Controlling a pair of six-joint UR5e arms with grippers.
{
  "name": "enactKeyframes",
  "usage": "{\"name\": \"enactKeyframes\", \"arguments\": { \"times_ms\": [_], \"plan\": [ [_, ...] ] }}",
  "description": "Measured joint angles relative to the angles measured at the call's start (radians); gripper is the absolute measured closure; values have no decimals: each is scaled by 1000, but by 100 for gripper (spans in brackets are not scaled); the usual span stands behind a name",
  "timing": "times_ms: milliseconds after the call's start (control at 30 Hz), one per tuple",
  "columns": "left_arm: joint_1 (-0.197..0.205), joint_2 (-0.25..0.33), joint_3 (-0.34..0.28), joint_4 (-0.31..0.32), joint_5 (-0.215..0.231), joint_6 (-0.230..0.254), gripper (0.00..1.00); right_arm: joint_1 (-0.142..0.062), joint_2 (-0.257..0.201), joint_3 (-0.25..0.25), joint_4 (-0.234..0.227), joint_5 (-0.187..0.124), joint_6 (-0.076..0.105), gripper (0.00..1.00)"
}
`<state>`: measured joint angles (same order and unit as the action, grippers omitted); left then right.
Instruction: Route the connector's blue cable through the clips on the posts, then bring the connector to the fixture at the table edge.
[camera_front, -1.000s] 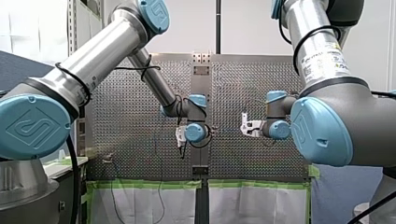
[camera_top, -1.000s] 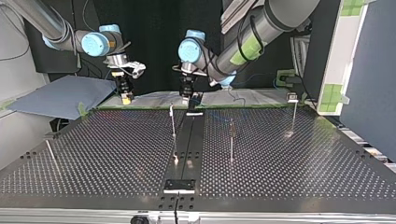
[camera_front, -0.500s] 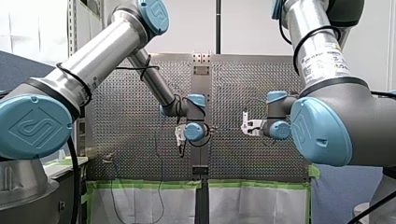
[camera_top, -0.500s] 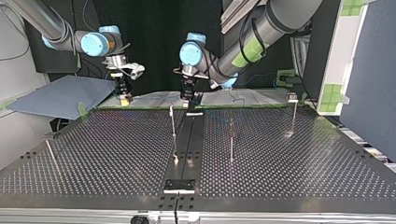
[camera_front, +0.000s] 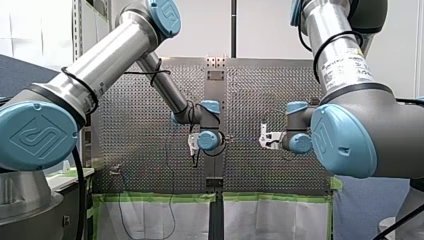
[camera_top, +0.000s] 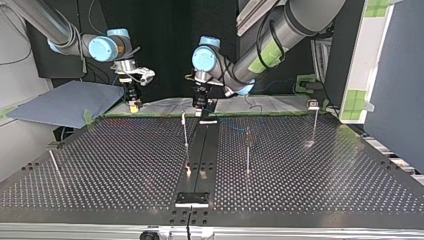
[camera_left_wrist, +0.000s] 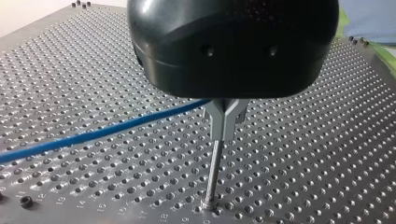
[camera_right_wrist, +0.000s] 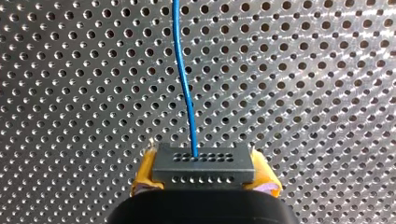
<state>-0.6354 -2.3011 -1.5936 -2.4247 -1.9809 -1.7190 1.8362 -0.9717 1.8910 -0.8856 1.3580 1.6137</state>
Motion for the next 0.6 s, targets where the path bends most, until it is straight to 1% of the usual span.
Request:
{"name": "enactKeyframes", "arguments": {
  "times_ms": [167,467,600],
  "plan": [
    [2,0,1,2,6,0,98,-1,2,-12,3,-2,6,93],
    [11,-2,5,1,30,-2,98,0,3,-23,15,-2,9,93],
    [15,-22,19,-11,35,-5,98,0,3,-26,18,-2,9,93]
  ]
}}
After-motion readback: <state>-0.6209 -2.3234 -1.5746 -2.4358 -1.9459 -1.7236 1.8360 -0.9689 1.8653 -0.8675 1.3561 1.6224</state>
